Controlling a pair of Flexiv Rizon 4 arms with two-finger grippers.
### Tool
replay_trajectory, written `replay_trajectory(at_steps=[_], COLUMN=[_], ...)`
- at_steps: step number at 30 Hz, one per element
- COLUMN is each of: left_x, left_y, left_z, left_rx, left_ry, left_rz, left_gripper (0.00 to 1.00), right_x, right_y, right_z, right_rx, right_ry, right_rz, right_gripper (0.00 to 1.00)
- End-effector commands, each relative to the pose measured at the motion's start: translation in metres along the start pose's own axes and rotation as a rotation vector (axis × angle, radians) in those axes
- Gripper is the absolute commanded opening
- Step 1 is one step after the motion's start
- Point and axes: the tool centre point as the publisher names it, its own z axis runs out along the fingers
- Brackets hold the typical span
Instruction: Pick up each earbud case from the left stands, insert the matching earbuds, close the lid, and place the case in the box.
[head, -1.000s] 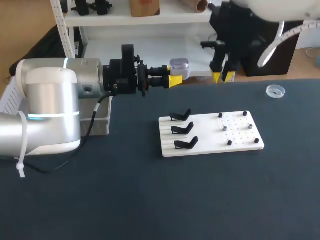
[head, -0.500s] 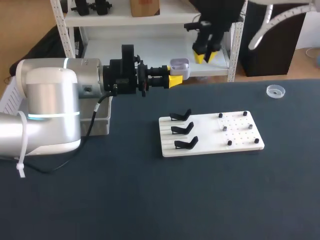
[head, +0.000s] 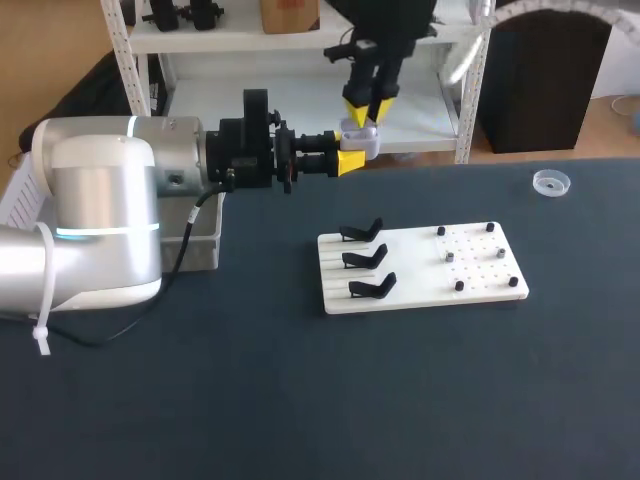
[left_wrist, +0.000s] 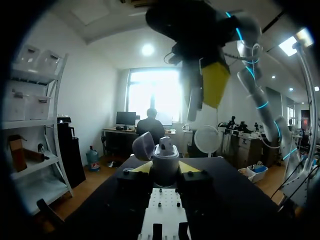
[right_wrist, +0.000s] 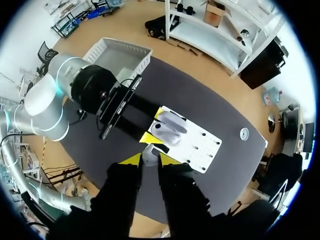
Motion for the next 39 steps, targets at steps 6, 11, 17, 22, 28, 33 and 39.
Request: replay_trajectory(at_steps=[6, 11, 17, 22, 28, 33, 39], left_x=[0.001, 0.001, 0.001, 0.001, 0.001, 0.001, 0.001], left_y=[-0.001, -0.001, -0.001, -0.001, -0.001, -0.001, -0.001], left_z=[0.0, 0.0, 0.0, 0.0, 0.0, 0.0, 0.0], left_rx=[-0.004, -0.004, -0.004, -0.004, -0.004, -0.004, -0.004], left_ry=[-0.002, -0.002, -0.002, -0.002, -0.002, -0.002, -0.002], left_rz=[0.001, 0.001, 0.001, 0.001, 0.001, 0.001, 0.001], left_gripper=[0.0, 0.0, 0.0, 0.0, 0.0, 0.0, 0.0], right_x=[-0.016, -0.017, -0.02, -0.02, -0.019, -0.018, -0.018], right_y=[0.0, -0.003, -0.007, -0.008, -0.01, -0.013, -0.013], right_z=[0.017, 0.018, 0.022, 0.025, 0.027, 0.029, 0.029], right_rx=[0.011, 0.01, 0.01, 0.01, 0.016, 0.016, 0.013], right_ry=[0.045, 0.043, 0.041, 0.042, 0.04, 0.041, 0.042], right_rz=[0.01, 0.019, 0.034, 0.039, 0.044, 0.05, 0.052], right_gripper=[0.0, 0.0, 0.0, 0.0, 0.0, 0.0, 0.0])
